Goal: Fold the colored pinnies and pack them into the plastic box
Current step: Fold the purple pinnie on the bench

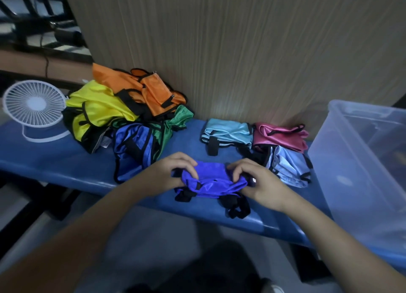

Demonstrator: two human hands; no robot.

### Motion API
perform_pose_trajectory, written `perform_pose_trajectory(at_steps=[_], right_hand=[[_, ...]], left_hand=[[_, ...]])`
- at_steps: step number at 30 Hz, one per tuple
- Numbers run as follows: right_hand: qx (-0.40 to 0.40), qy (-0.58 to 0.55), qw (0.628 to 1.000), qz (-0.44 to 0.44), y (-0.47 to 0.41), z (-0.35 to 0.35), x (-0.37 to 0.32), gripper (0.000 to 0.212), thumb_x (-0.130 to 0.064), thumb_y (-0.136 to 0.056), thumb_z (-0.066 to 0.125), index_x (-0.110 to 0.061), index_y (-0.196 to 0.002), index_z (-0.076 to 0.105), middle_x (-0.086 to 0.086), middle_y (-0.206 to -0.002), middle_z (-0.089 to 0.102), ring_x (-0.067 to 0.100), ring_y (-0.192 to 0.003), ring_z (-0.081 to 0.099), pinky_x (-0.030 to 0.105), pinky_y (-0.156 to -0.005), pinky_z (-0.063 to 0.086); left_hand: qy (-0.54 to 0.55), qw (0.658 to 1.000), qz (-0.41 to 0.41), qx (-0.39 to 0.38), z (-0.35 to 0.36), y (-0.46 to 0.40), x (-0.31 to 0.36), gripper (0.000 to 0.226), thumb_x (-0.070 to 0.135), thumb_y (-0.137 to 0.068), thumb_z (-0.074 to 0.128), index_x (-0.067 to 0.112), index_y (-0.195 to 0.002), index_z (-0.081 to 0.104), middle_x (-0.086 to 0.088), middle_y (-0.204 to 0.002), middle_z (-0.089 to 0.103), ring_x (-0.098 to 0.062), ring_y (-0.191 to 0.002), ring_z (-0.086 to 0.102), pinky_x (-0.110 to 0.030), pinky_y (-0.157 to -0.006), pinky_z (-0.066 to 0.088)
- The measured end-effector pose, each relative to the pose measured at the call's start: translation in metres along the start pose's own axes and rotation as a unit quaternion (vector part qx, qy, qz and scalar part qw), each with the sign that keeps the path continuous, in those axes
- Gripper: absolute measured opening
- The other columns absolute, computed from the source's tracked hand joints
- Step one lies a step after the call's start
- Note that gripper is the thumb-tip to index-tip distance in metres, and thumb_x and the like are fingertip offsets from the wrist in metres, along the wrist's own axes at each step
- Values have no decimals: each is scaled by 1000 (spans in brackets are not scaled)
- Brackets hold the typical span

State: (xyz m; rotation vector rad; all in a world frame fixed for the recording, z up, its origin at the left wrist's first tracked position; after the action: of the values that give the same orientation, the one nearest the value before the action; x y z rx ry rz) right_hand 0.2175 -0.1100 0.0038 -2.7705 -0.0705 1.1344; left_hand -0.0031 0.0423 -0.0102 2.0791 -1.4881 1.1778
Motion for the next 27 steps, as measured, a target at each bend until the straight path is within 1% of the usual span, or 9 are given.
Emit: perform_pose_trajectory(at_steps=[5, 8, 10, 12, 14, 17, 19, 23, 27], right_hand=[[-40, 36, 999, 11, 6, 5, 0, 27, -9, -69, 54, -15, -93, 65, -3, -128, 57, 7, -126, 53, 29, -108, 38], [-63, 86, 994, 22, 9, 5, -3, 27, -34, -74, 53, -26, -98, 62, -11, -133, 54, 8, -129, 48, 42, -108, 36], [-31, 157, 987, 10, 10, 6, -6, 31, -54, -80, 49, -31, -98, 61, -17, -130, 54, 8, -125, 47, 42, -104, 35], [15, 233, 972, -30, 9, 8, -10, 36, -64, -84, 50, -33, -98, 61, -17, -123, 55, 9, -117, 49, 37, -95, 36], [14, 262, 963, -65, 7, 14, -11, 32, -61, -84, 56, -34, -100, 60, -15, -116, 53, 12, -107, 51, 36, -88, 41], [-14, 231, 971, -65, 4, 22, -6, 27, -42, -83, 74, -31, -102, 60, -10, -111, 51, 15, -100, 50, 39, -85, 50], [-9, 224, 973, -51, 1, 23, -2, 28, -38, -82, 77, -29, -103, 61, -10, -110, 50, 14, -100, 47, 38, -85, 51], [13, 243, 969, -41, -5, 21, 4, 27, -36, -84, 75, -27, -105, 60, -9, -113, 50, 12, -100, 46, 37, -85, 51], [43, 281, 958, -34, -14, 19, 8, 25, -33, -85, 75, -23, -104, 62, -5, -111, 56, 20, -99, 53, 38, -81, 53]], left_hand=[[-7, 998, -40, -55, 0, 5, -4, 34, 5, -80, 67, 27, -106, 72, 5, -136, 51, -11, -135, 45, -37, -114, 36], [-28, 993, -72, -94, -1, 7, -3, 42, 43, -76, 77, 39, -115, 65, 18, -146, 38, -5, -142, 32, -31, -117, 26], [-73, 990, -77, -88, 3, 7, -1, 52, 65, -68, 73, 42, -113, 62, 21, -145, 35, -5, -140, 30, -29, -116, 23], [-130, 989, -57, -36, 8, 5, 1, 52, 73, -67, 66, 41, -109, 62, 17, -137, 38, -8, -130, 36, -30, -113, 26], [-187, 982, -7, 24, 9, 2, 3, 47, 72, -71, 65, 39, -105, 64, 13, -120, 42, -10, -111, 44, -32, -103, 35], [-188, 982, 24, 13, 10, 0, 5, 34, 56, -77, 74, 37, -103, 62, 13, -108, 39, -3, -94, 50, -26, -86, 44], [-185, 982, 22, 8, 14, -1, 4, 31, 45, -80, 78, 36, -104, 61, 14, -108, 40, -1, -92, 51, -20, -82, 43], [-178, 983, -4, 43, 17, -6, -3, 30, 41, -81, 79, 36, -104, 60, 16, -105, 40, 1, -89, 51, -9, -75, 36], [-184, 979, -13, 84, 19, -16, -10, 30, 39, -80, 80, 35, -104, 62, 16, -106, 42, 0, -88, 51, -12, -77, 36]])
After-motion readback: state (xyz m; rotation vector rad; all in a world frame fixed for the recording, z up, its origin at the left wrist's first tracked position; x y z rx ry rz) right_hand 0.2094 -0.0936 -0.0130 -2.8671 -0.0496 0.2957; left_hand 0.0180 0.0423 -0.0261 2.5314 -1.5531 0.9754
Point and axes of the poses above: each hand's wrist, its own y-axis away from the middle knuckle, its own z-axis out of the palm, x = y × z, the point moved 3 cm from there along -y, towards the middle knuckle
